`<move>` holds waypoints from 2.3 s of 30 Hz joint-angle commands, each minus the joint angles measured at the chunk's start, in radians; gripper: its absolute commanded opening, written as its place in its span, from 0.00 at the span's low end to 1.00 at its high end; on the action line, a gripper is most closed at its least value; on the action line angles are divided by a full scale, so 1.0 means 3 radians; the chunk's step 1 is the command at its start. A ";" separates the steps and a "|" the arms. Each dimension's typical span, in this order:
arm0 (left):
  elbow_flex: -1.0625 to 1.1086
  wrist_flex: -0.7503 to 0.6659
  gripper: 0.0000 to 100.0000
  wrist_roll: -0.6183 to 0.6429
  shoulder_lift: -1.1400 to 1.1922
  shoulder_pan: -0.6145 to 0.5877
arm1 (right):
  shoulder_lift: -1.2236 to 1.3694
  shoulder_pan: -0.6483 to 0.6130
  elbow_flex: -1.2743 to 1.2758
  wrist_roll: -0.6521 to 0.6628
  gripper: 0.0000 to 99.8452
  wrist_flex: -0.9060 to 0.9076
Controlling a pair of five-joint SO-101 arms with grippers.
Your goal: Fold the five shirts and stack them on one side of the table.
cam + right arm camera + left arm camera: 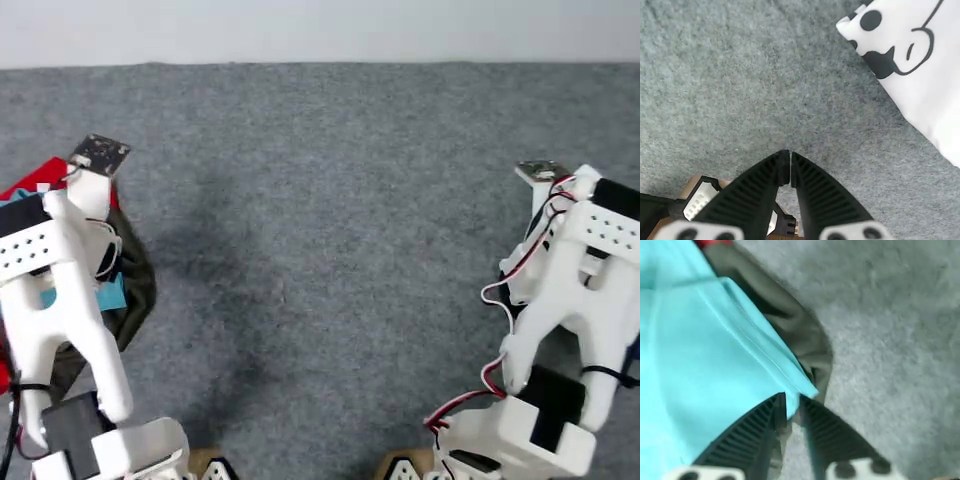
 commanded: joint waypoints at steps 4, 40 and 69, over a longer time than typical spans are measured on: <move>-0.0018 -0.0205 0.23 0.0097 0.0327 -0.0220 | -0.0166 0.0008 -0.0020 0.0005 0.01 0.0115; -0.0724 0.0036 0.01 0.0573 0.0174 0.0230 | -0.0161 0.0090 -0.0020 0.0005 0.01 0.0105; -0.0693 0.0583 0.18 0.0675 -0.0332 0.1161 | -0.0146 0.0095 -0.0020 0.0020 0.01 0.0105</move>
